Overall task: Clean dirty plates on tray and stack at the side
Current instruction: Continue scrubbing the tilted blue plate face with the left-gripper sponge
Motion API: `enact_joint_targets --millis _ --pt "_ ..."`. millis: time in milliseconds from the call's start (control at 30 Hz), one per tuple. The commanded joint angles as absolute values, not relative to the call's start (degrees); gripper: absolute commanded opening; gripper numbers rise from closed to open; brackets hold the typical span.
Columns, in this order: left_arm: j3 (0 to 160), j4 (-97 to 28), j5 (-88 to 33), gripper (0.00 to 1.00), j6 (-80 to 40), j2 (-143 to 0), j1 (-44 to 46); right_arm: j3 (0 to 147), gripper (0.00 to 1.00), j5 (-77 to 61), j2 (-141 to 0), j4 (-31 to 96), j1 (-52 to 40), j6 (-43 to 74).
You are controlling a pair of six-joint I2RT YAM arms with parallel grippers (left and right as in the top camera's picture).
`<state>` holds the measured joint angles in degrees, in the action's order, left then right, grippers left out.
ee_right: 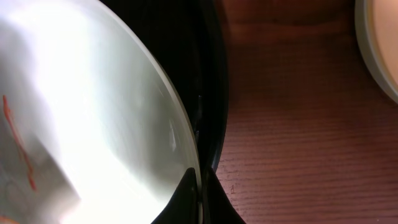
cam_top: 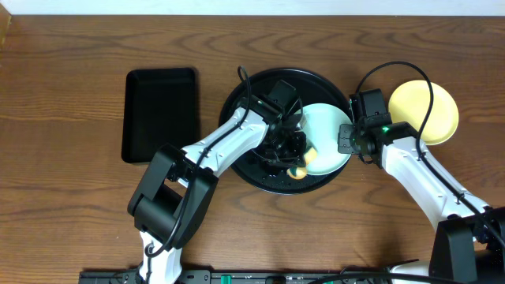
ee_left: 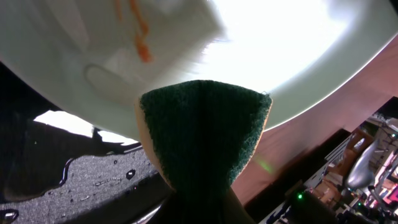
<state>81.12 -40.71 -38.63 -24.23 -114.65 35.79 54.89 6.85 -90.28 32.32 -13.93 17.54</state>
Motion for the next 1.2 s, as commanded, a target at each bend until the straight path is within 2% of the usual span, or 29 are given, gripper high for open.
enact_joint_targets --millis 0,367,700,1167 --pt "81.32 -40.62 -38.33 0.08 -24.53 -115.77 35.57 54.46 0.01 6.55 -89.69 32.53 -13.58 17.12" --pt "81.32 -40.64 -41.50 0.07 -24.51 -120.99 35.03 54.46 0.01 6.55 -89.69 32.53 -13.58 17.10" --pt "81.41 -40.49 -41.58 0.08 -24.51 -121.19 30.63 54.46 0.01 6.55 -89.69 32.56 -13.58 17.10" --pt "81.38 -36.73 -41.56 0.08 -23.68 -121.21 31.42 54.46 0.01 6.55 -89.69 32.56 -13.58 17.10"
